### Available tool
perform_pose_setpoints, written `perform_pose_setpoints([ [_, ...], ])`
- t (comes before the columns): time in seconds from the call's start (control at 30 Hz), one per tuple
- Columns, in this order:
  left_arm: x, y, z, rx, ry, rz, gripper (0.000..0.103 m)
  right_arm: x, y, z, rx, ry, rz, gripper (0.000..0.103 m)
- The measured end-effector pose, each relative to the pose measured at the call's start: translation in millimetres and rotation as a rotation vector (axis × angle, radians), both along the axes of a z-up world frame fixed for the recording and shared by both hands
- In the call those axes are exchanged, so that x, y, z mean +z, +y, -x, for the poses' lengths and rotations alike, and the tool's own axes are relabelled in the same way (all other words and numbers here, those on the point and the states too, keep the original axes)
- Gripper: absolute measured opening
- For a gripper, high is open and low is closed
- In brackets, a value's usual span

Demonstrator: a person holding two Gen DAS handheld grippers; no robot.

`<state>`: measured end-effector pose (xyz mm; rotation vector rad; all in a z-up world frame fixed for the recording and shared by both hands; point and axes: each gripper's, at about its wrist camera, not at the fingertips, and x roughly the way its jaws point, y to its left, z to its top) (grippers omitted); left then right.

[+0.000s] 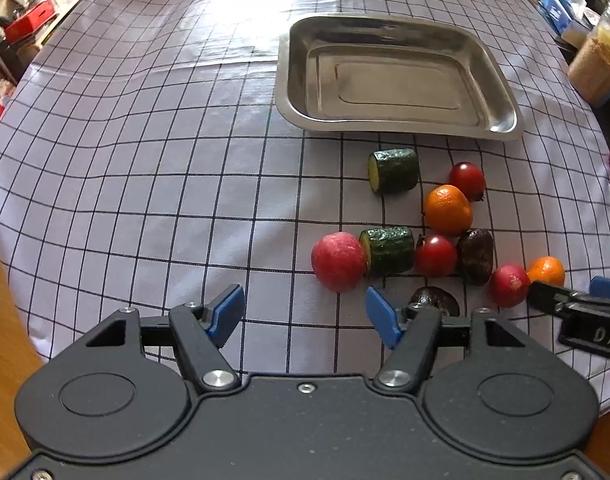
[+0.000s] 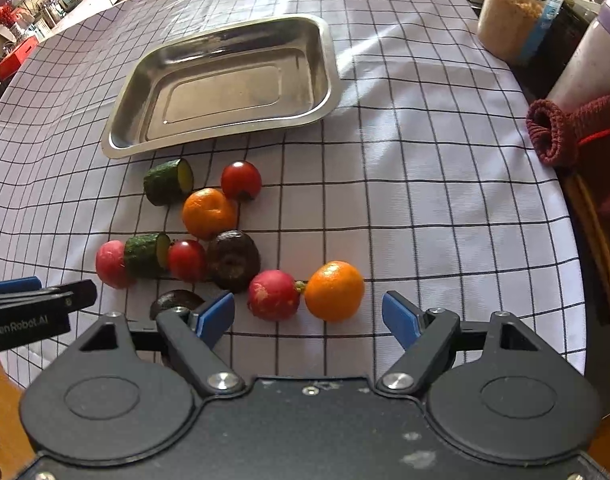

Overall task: Organize fruits
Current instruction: 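Move both grippers toward the fruit pile beside the steel tray, then grasp the mandarin orange with the right gripper while the left gripper grasps the red fruit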

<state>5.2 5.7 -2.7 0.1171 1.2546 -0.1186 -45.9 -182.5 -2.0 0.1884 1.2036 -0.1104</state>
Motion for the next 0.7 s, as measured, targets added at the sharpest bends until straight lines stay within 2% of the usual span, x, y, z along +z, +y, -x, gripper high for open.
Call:
perform_pose_setpoints([
  [0.17, -0.8, -0.8, 4.7, -0.033, -0.005, 0.026, 0.069, 0.1, -17.6, 10.1, -0.026, -0.029, 0.002, 0.082],
  [0.37, -9.1, -3.0, 5.7, -0.047, 0.019, 0.038, 0.069, -4.5, -30.2, 14.9, -0.054, -0.017, 0.015, 0.081],
  [0.53, -11.8, -1.9, 4.3, -0.046, 0.025, 0.044, 0.068, -4.5, -28.2, 15.2, -0.038, -0.024, 0.008, 0.076],
  [0.7, -12.6, -2.5, 0.2, -0.050, 0.019, 0.044, 0.068, -5.9, -20.8, 10.7, -0.003, -0.024, 0.016, 0.065],
])
